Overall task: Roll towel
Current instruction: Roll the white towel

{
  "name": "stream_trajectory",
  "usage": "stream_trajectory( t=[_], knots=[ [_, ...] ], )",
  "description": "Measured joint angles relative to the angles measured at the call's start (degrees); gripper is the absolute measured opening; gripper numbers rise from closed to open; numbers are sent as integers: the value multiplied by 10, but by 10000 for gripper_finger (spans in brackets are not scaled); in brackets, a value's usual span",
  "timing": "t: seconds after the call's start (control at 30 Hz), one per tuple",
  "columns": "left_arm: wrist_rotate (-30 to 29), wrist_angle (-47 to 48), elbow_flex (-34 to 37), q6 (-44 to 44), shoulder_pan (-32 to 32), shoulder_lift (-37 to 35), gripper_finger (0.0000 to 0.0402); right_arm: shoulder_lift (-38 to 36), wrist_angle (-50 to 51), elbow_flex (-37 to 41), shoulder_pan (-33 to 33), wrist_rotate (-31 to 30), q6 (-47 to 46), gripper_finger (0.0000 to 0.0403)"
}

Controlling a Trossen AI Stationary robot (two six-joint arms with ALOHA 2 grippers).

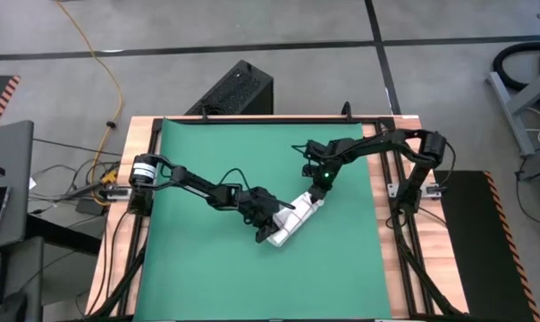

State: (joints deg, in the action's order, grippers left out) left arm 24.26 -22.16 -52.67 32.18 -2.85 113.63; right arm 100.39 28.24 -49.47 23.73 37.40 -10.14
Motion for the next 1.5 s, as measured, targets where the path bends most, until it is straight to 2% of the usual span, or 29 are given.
stream_trajectory(
  t=[0.2,0.43,0.5,0.63,0.7,0.83,0.93,1.03,1.2,1.37,1.5],
  knots=[
    [-31,63,4,12,-4,-46,0,9,-6,1,-1,-15,3,53],
    [-141,186,3,-5,-5,-142,0,10,-20,2,-5,-25,9,53],
    [-171,175,3,-5,-5,-172,0,10,-31,2,-5,-29,9,53],
    [-160,54,1,-21,-5,-206,0,10,-34,2,-7,-35,10,53],
    [-144,29,0,-24,-1,-206,0,10,-36,2,-9,-35,12,53],
    [-120,51,-3,-25,1,-177,0,11,-40,2,-12,-36,14,53],
    [-97,71,-38,-47,-5,-150,0,11,-42,2,-12,-36,14,53],
    [-97,165,-96,-111,-19,-129,0,11,-45,2,-12,-37,13,53],
    [-108,257,-179,-193,-34,-95,0,11,-57,2,-12,-40,12,53],
    [-93,302,-190,-219,-36,-70,0,12,-62,2,-12,-42,12,53],
    [-115,333,-192,-226,-35,-63,0,12,-63,2,-13,-42,11,53]
  ],
)
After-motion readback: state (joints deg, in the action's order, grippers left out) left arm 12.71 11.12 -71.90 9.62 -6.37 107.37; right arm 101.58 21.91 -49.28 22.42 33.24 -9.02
